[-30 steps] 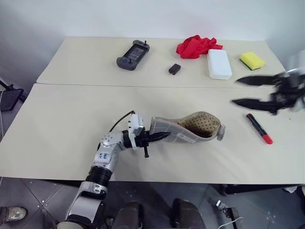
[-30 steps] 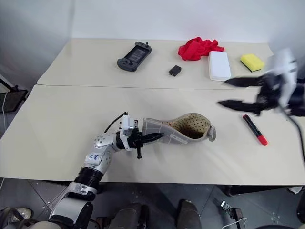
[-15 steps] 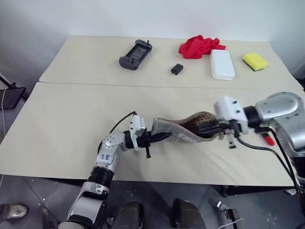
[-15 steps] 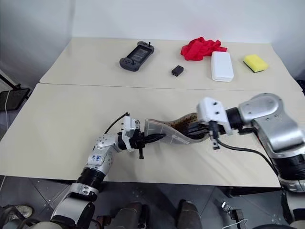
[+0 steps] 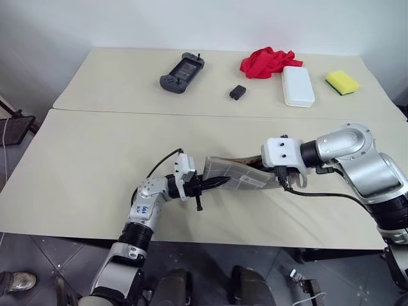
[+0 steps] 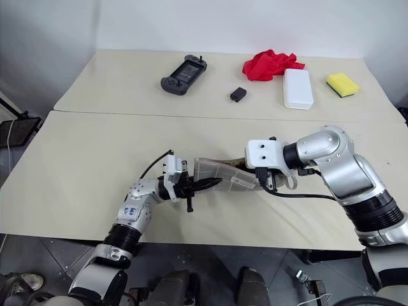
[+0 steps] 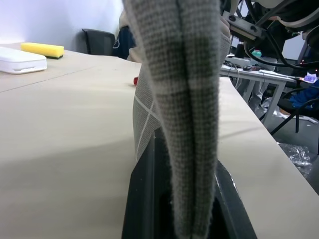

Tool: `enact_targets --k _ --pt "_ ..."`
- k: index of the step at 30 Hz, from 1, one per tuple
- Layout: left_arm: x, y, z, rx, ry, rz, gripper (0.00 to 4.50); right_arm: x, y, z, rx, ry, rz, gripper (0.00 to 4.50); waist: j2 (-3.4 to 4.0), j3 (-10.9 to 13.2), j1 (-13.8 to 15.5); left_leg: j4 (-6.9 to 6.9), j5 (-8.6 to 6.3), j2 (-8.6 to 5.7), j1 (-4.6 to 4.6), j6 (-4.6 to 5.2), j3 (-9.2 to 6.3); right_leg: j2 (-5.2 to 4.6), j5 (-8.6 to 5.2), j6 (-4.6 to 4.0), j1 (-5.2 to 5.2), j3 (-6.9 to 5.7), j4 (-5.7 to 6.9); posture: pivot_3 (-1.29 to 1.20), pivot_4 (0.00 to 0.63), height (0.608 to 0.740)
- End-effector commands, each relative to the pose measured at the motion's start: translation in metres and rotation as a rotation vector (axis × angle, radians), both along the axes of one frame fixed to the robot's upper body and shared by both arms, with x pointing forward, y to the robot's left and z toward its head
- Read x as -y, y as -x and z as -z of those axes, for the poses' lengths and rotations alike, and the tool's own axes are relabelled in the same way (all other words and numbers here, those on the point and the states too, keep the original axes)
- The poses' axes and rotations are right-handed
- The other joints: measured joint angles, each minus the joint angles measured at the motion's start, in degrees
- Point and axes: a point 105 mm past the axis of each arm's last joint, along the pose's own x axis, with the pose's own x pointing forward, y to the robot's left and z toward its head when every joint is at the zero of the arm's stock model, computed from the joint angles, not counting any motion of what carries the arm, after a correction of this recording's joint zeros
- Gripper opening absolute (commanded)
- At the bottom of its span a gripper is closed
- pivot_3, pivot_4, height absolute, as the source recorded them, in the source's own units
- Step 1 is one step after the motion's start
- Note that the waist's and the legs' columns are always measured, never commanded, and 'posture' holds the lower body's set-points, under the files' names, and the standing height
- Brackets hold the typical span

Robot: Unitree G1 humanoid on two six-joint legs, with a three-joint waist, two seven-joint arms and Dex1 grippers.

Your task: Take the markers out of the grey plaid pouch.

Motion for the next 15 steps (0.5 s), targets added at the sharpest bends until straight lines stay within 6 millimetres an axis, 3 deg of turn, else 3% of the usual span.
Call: enact_targets --k 1,8,15 --pt "-0.001 -0.001 -0.003 0.016 0.003 -0.006 0.0 -0.002 0.007 -0.003 -0.01 0.029 -0.025 1.91 0.0 0.0 0.0 0.0 0.0 0.0 0.0 0.0 0.0 0.0 0.0 0.0 0.0 0.0 0.0 0.0 0.15 0.74" --pt "-0.001 -0.002 -0.004 0.012 0.002 0.0 0.0 -0.018 -0.006 -0.009 0.064 0.004 0.002 4.24 0.0 0.0 -0.2 0.01 0.0 0.02 0.01 0.0 -0.01 0.0 0.0 0.0 -0.01 0.01 0.02 0.0 0.15 0.74" --pt "0.0 -0.003 -0.004 0.012 0.002 0.001 0.0 -0.021 -0.011 0.009 0.039 0.079 0.034 4.24 -0.02 0.0 -0.2 0.01 0.0 0.0 0.01 -0.01 0.0 0.02 0.0 0.0 -0.01 0.02 0.02 0.0 0.15 0.74"
